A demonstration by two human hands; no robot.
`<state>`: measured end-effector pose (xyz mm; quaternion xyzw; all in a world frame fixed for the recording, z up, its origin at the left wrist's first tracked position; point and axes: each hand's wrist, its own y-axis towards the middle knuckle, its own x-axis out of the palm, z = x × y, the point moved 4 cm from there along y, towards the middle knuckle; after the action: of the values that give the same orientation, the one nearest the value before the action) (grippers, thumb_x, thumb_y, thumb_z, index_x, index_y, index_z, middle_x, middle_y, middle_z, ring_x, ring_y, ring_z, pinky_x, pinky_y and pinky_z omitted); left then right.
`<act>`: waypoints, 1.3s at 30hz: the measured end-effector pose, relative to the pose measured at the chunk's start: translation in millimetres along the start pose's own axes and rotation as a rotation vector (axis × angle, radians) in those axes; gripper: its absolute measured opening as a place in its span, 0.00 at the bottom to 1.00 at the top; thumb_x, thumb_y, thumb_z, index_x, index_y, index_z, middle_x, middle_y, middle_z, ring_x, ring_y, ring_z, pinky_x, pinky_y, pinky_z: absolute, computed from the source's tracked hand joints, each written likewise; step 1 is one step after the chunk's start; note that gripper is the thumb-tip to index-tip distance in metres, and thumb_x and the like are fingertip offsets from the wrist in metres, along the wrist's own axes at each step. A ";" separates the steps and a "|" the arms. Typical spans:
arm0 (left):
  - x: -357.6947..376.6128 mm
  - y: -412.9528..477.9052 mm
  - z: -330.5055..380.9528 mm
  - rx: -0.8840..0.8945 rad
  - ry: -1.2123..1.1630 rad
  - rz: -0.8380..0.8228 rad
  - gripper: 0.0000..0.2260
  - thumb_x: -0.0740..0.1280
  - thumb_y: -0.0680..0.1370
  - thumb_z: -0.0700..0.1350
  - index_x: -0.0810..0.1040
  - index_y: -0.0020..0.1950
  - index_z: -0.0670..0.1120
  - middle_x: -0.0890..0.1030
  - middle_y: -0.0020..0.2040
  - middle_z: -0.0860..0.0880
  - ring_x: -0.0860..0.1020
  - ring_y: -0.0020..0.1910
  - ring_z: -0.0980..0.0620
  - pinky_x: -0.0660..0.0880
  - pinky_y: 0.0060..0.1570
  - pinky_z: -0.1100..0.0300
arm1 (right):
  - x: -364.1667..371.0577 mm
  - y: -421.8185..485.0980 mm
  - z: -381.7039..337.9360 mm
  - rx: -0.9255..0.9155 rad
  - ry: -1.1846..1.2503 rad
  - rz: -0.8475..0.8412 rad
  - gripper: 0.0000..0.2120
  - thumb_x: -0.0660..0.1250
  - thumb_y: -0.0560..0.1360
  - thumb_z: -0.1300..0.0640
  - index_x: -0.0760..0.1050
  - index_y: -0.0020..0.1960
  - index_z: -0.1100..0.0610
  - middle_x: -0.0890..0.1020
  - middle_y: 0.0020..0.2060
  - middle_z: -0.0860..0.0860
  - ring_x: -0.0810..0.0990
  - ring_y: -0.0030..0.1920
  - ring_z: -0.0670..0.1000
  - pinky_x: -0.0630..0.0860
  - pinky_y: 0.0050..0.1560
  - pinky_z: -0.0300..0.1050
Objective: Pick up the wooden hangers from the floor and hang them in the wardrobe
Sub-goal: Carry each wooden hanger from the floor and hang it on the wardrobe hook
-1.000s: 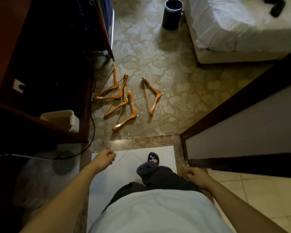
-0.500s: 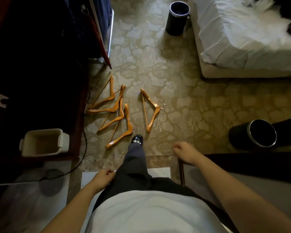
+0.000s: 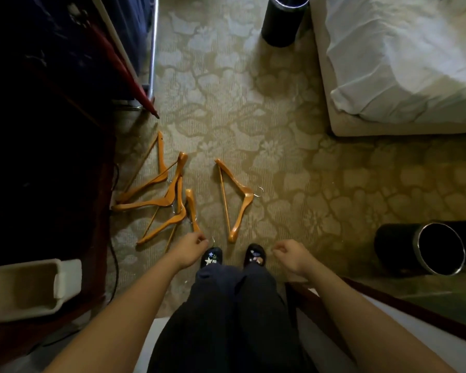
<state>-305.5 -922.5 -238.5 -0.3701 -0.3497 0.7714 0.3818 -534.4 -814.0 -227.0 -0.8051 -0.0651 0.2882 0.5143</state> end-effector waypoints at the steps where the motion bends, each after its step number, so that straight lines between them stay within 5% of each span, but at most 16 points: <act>1: -1.8 20.8 7.7 0.007 -0.012 -0.003 0.07 0.59 0.80 0.45 0.75 0.52 0.45 0.78 0.44 0.46 0.76 0.44 0.49 0.73 0.46 0.54 | -6.4 22.2 -3.9 -0.011 -0.008 0.002 0.12 0.58 0.79 0.57 0.77 0.56 0.60 0.81 0.52 0.56 0.78 0.53 0.54 0.74 0.55 0.50; 6: -0.7 149.0 22.1 0.036 0.047 0.057 0.07 0.59 0.80 0.47 0.74 0.55 0.50 0.79 0.48 0.49 0.78 0.47 0.53 0.76 0.49 0.56 | -21.3 156.1 -6.2 -0.009 -0.022 -0.005 0.09 0.60 0.77 0.56 0.77 0.42 0.54 0.81 0.44 0.54 0.80 0.48 0.54 0.76 0.53 0.53; 11: 34.4 280.2 2.9 0.035 0.138 0.057 0.10 0.59 0.80 0.47 0.76 0.57 0.46 0.79 0.50 0.47 0.77 0.47 0.51 0.75 0.48 0.56 | -19.0 293.3 18.1 0.031 -0.012 0.000 0.12 0.60 0.77 0.55 0.78 0.54 0.59 0.82 0.49 0.56 0.80 0.51 0.55 0.76 0.56 0.55; 15: 72.9 370.5 -24.8 0.041 0.240 0.009 0.15 0.59 0.80 0.48 0.71 0.66 0.46 0.72 0.65 0.45 0.70 0.64 0.47 0.68 0.64 0.53 | -0.5 390.7 49.1 0.055 -0.058 0.011 0.12 0.61 0.76 0.53 0.79 0.52 0.58 0.83 0.48 0.56 0.80 0.51 0.56 0.77 0.54 0.51; 22: 101.6 507.2 -59.2 0.156 0.317 0.053 0.14 0.60 0.80 0.47 0.73 0.64 0.43 0.73 0.63 0.43 0.71 0.63 0.46 0.69 0.63 0.53 | 48.0 527.0 101.3 0.092 -0.070 -0.008 0.12 0.62 0.73 0.50 0.79 0.48 0.55 0.82 0.48 0.56 0.81 0.51 0.57 0.77 0.53 0.50; 27: 104.4 570.2 -59.1 0.258 0.621 0.126 0.19 0.60 0.79 0.51 0.68 0.69 0.48 0.70 0.68 0.48 0.66 0.68 0.48 0.65 0.67 0.51 | 69.2 585.2 123.0 0.115 -0.021 -0.016 0.11 0.63 0.73 0.47 0.77 0.46 0.53 0.81 0.45 0.54 0.80 0.49 0.57 0.76 0.52 0.51; 33: 99.1 617.0 -42.5 0.406 0.851 0.199 0.25 0.62 0.78 0.52 0.59 0.74 0.51 0.62 0.75 0.50 0.58 0.74 0.50 0.56 0.73 0.50 | 90.3 622.7 131.7 0.164 0.089 0.011 0.18 0.64 0.74 0.43 0.76 0.58 0.53 0.81 0.52 0.51 0.79 0.54 0.54 0.76 0.56 0.53; 39: 97.4 653.7 -33.1 0.370 1.036 0.150 0.25 0.60 0.79 0.54 0.59 0.74 0.52 0.61 0.75 0.50 0.56 0.75 0.48 0.52 0.73 0.47 | 113.9 625.4 126.3 0.223 0.227 0.287 0.18 0.68 0.72 0.43 0.74 0.57 0.52 0.80 0.55 0.51 0.78 0.59 0.56 0.74 0.56 0.49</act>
<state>-536.0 -1134.7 -821.4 -0.6517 0.0524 0.5620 0.5067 -627.3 -957.8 -852.1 -0.7717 0.1408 0.2714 0.5578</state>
